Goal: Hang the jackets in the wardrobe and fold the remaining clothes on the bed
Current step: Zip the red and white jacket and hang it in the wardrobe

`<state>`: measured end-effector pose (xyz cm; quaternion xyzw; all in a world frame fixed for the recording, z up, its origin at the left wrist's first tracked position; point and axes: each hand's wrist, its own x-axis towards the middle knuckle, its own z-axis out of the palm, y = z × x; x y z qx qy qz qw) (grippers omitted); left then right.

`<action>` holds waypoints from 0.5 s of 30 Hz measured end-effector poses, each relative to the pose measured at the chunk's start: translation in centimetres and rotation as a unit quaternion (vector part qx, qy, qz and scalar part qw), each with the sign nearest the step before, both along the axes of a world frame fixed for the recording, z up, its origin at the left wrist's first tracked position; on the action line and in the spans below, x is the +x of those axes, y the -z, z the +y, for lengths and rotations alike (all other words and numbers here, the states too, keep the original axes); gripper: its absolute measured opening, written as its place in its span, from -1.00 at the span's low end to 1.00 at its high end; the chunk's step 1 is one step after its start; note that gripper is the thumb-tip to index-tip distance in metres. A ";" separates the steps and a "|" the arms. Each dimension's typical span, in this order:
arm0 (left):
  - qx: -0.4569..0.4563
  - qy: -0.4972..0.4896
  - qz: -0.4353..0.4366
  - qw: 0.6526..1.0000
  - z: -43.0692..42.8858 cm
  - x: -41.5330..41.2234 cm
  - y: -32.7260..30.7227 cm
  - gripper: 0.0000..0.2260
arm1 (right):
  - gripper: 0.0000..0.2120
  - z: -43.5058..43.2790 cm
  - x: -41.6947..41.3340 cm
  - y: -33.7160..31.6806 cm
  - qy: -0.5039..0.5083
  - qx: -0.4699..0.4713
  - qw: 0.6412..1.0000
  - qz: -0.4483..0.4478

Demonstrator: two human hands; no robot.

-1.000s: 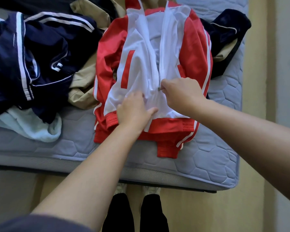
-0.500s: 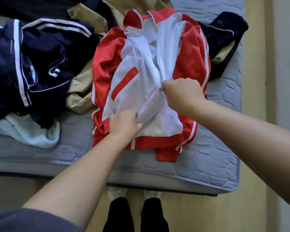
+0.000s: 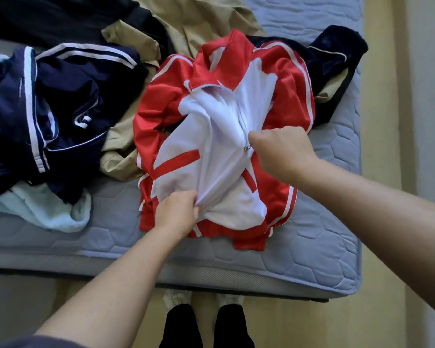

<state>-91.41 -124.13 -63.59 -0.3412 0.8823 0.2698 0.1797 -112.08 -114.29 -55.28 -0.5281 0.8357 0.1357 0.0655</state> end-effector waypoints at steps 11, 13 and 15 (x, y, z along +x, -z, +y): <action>-0.011 0.010 0.139 0.990 0.6 -8.2 -2.8 -0.81 | -0.76 0.4 0.1 1.0 0.027 -0.055 0.997 -0.046; -0.030 0.040 0.121 0.991 1.2 -7.2 -2.1 -0.76 | -0.76 0.6 0.0 0.7 -0.005 -0.031 0.999 -0.043; -0.034 0.055 0.109 0.992 1.7 -5.4 -1.1 -0.75 | -0.76 0.8 -0.2 0.5 -0.028 -0.013 0.999 -0.030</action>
